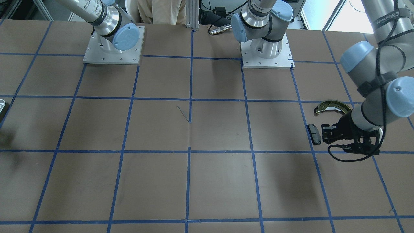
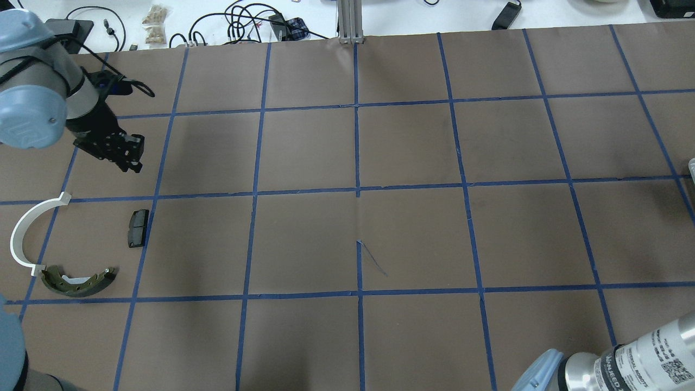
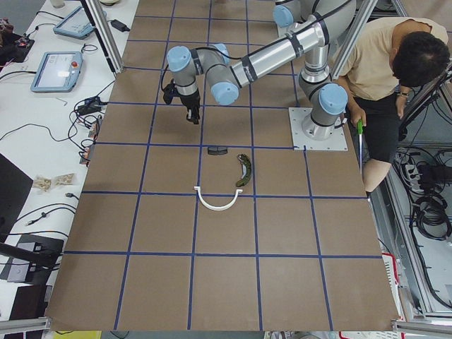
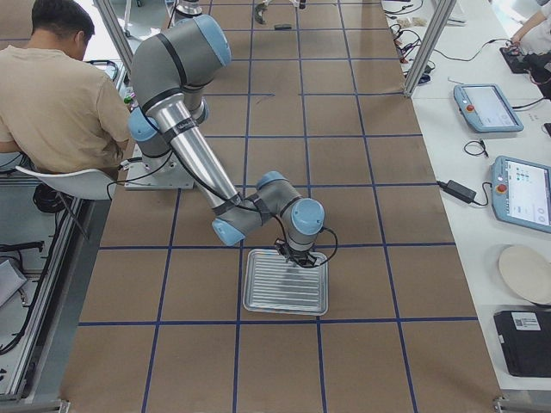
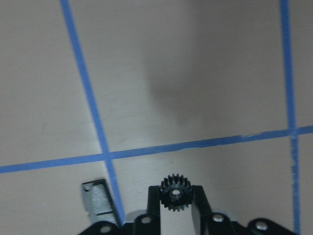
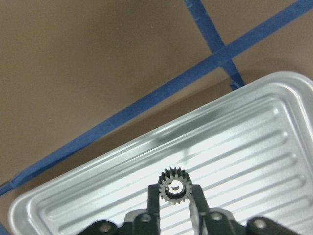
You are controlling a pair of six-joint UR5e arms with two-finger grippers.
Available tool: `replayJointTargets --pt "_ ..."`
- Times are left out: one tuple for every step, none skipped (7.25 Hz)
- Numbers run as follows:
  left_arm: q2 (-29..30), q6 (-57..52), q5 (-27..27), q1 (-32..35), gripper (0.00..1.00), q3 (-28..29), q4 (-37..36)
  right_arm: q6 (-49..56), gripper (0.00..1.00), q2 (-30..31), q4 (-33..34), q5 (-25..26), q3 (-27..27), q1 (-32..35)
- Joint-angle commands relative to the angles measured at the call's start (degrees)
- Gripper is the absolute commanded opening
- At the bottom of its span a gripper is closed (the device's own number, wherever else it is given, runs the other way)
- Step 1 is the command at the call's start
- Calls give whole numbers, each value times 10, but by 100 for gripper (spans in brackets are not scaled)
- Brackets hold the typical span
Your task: Place bearing gear from tray to pile
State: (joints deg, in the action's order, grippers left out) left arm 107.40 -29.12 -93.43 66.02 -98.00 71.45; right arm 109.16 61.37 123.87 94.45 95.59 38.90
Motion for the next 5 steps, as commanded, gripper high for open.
replayJointTargets --pt "8 -45 2 -93 0 -52 -27 -81 0 51 -42 -3 7 22" --pt "14 -51 2 -108 0 -84 -81 -149 0 80 -43 -20 38 81" --pt "21 -72 1 -112 0 -110 -132 -223 0 121 -39 -21 76 141" --pt "24 -74 1 -112 0 -124 -147 -322 0 153 -41 -21 99 192" --pt "21 -79 0 -113 0 -125 -148 -380 0 170 -42 -22 110 236"
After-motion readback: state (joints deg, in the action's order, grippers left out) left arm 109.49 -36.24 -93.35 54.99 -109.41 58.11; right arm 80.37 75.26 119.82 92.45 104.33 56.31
